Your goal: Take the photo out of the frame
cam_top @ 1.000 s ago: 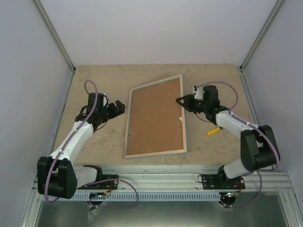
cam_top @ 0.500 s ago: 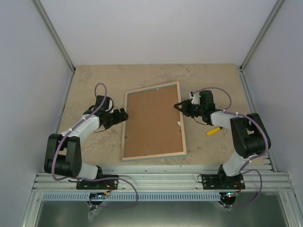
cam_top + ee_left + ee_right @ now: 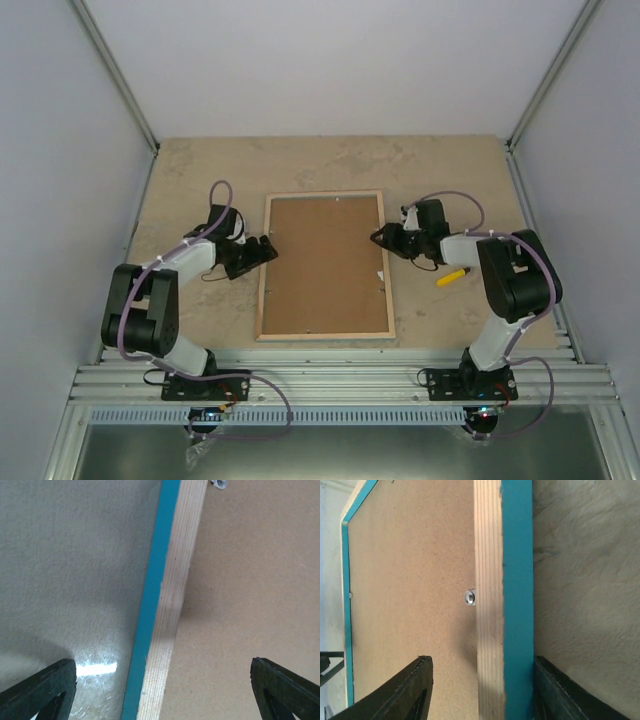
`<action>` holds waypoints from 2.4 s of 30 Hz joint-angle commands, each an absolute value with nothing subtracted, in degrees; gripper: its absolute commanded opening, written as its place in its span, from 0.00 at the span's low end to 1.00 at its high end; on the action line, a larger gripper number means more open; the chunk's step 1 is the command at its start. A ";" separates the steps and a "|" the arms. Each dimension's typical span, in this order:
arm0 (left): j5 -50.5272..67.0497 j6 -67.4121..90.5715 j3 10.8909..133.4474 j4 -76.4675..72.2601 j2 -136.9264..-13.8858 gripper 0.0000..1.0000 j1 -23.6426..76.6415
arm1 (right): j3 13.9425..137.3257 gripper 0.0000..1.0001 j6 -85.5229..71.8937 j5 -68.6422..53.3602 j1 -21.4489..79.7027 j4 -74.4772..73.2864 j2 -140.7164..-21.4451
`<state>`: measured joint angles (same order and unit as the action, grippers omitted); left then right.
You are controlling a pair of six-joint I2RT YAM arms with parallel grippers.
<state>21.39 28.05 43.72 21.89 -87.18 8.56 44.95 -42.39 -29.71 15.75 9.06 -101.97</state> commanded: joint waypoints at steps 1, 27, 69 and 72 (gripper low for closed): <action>24.40 27.11 43.60 20.99 -88.09 0.96 8.26 | 47.95 0.56 -37.66 -26.64 15.56 5.86 -101.15; 2.75 20.70 49.51 23.14 -68.97 1.00 7.65 | 43.77 0.98 -35.86 8.05 5.98 -34.65 -69.35; 21.14 24.36 45.65 17.01 -66.75 1.00 5.93 | 37.37 0.09 -41.85 8.31 6.14 -28.98 -77.82; 25.38 27.29 45.18 14.81 -66.70 1.00 5.99 | 39.21 0.06 -39.00 7.90 7.58 -29.26 -75.25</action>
